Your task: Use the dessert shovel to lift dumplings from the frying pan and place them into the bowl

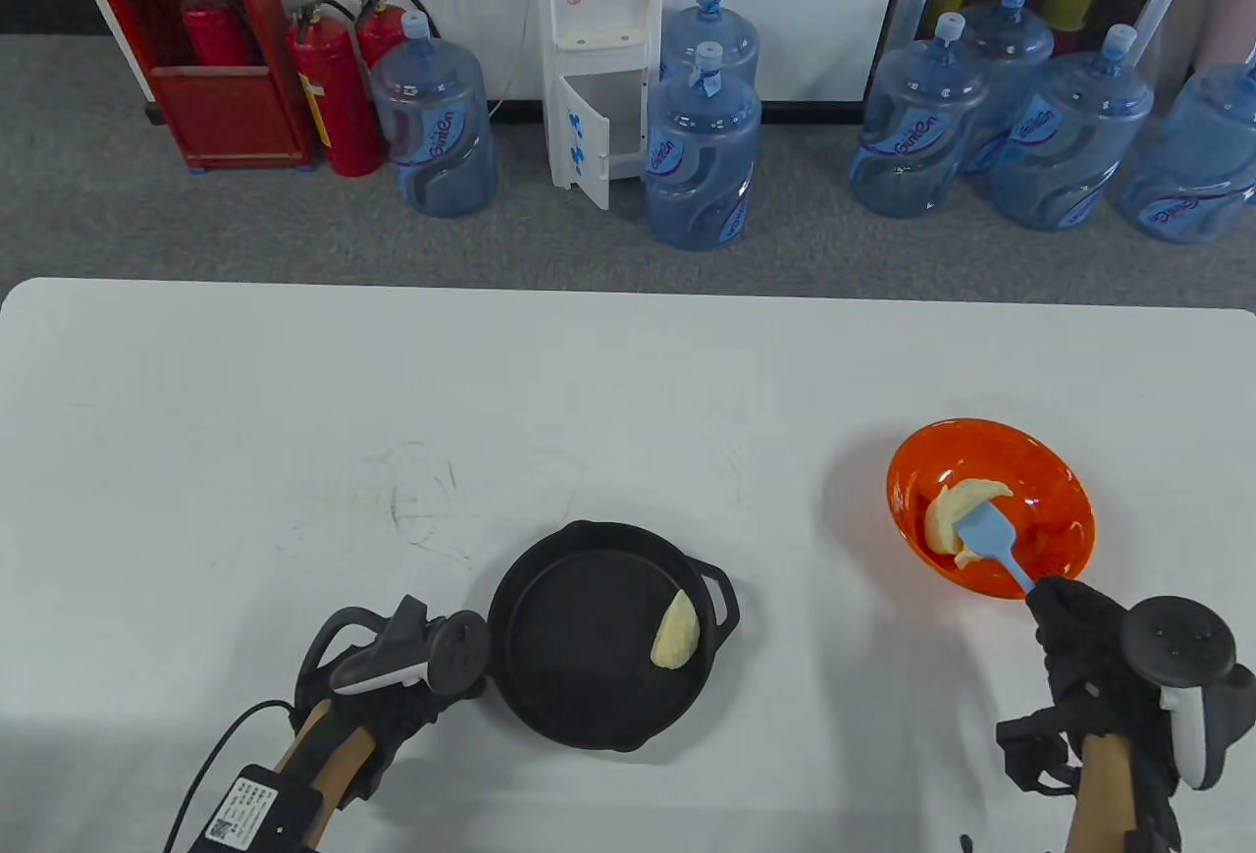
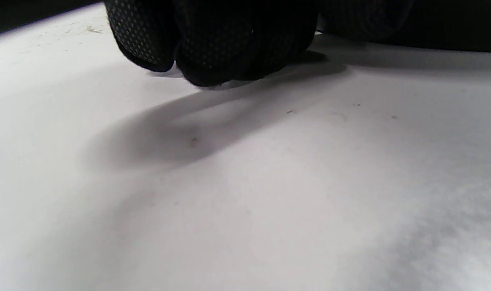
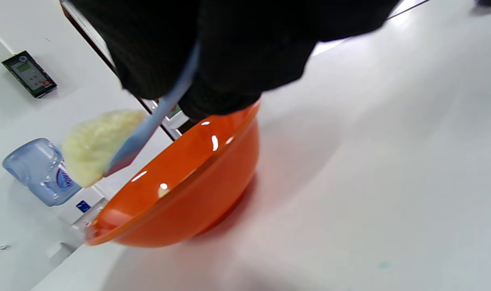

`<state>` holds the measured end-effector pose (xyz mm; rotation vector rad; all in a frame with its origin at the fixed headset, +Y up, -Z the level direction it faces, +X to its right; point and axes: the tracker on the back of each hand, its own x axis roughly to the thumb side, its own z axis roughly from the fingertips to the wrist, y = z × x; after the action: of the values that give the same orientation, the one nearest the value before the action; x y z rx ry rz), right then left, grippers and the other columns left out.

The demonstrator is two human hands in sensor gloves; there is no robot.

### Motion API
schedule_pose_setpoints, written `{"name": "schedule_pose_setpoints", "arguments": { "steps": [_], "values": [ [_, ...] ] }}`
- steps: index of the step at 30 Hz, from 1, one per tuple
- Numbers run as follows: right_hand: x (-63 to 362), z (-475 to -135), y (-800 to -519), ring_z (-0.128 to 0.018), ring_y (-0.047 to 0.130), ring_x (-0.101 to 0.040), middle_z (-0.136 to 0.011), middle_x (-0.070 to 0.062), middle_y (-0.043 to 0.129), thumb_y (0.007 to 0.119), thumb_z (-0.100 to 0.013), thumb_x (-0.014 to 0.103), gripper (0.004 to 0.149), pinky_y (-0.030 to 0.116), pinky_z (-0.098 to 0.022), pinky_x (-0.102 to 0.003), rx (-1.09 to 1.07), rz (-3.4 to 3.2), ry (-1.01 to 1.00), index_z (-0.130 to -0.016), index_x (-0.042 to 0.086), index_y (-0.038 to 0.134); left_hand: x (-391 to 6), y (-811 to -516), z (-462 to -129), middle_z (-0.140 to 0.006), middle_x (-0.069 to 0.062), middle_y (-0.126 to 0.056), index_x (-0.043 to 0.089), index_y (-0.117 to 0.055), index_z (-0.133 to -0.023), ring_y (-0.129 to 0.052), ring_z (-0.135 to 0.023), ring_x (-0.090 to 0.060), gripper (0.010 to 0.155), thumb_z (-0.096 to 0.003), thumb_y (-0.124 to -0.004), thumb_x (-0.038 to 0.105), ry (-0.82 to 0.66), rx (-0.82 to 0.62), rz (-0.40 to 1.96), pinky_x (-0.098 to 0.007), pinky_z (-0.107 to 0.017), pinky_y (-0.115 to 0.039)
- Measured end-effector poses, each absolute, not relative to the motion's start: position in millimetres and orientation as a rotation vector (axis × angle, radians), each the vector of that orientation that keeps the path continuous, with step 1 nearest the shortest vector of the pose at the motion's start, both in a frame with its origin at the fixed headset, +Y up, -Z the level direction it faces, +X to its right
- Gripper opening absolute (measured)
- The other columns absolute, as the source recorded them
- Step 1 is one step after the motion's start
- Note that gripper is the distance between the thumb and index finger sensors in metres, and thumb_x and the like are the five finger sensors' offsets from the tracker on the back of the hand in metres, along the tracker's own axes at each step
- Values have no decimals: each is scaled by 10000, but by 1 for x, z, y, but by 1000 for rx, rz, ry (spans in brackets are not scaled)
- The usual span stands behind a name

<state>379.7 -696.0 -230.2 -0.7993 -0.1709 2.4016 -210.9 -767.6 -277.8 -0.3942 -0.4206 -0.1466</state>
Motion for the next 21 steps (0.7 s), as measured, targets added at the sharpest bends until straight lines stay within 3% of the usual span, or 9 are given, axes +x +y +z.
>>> {"name": "schedule_pose_setpoints", "arguments": {
  "steps": [10, 21],
  "values": [
    [402, -221, -699, -330, 945, -149, -755, -81, 958, 799, -606, 406, 414, 819, -253, -350, -918, 2439, -170, -965, 216, 875, -211, -768, -278, -787, 54, -823, 237, -612, -978, -940, -591, -122, 563, -490, -670, 509, -421, -394, -146, -481, -716, -731],
    [399, -225, -693, -332, 946, -153, -757, -80, 958, 798, -605, 404, 411, 817, -257, -355, -958, 2604, -145, -963, 220, 877, -211, -768, -278, -786, 55, -823, 238, -611, -978, -940, -590, -122, 562, -489, -671, 509, -421, -394, -146, -481, -717, -730]
  ]
}}
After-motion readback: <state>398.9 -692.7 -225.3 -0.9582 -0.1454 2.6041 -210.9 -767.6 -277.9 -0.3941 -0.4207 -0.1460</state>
